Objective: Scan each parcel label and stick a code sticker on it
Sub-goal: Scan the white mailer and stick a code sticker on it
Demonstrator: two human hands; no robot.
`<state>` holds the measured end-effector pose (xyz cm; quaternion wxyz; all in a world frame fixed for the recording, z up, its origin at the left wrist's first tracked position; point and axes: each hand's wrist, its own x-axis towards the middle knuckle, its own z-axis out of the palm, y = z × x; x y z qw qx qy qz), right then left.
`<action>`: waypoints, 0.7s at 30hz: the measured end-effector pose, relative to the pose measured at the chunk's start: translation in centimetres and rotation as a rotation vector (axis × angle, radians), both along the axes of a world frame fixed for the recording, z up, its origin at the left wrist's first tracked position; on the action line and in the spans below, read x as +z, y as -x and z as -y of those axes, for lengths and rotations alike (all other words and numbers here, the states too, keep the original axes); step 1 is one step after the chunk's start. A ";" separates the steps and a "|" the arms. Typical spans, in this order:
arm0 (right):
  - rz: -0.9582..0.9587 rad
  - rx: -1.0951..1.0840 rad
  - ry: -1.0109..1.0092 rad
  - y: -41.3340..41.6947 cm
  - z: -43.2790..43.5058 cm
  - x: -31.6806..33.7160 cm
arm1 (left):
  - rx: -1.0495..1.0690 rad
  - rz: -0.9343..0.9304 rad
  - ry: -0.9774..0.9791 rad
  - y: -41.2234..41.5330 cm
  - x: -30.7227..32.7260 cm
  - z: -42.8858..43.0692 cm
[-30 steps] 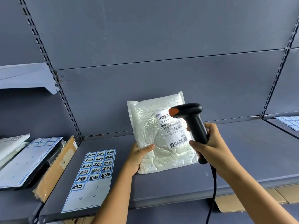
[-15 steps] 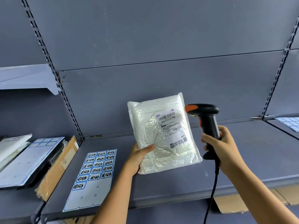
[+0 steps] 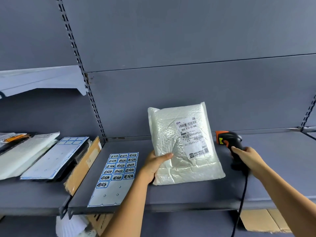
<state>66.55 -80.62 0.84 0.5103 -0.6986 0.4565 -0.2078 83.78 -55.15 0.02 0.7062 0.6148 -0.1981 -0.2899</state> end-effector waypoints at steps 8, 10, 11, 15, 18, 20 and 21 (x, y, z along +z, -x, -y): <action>-0.307 -0.068 0.656 -0.9 -1.2 0.0 | 0.045 0.047 -0.066 0.5 0.2 -0.4; -0.036 0.117 0.657 -1.7 -2.4 0.9 | 0.029 0.039 -0.052 0.4 0.3 -0.3; 0.110 0.226 0.502 -2.1 -3.5 1.9 | 0.027 0.040 -0.051 0.4 0.3 -0.2; 0.318 0.496 -0.106 -3.9 -6.3 2.9 | 0.024 0.057 -0.084 0.7 1.1 -0.7; 0.385 0.518 -0.179 -4.5 -6.8 2.5 | 0.003 0.062 -0.137 0.6 2.7 -2.3; 0.411 0.520 -0.208 -4.6 -6.8 2.4 | -0.003 0.153 -0.223 -0.3 3.6 -4.2; 0.409 0.530 -0.215 -4.6 -6.9 2.5 | 0.022 0.224 -0.290 -0.9 4.0 -5.5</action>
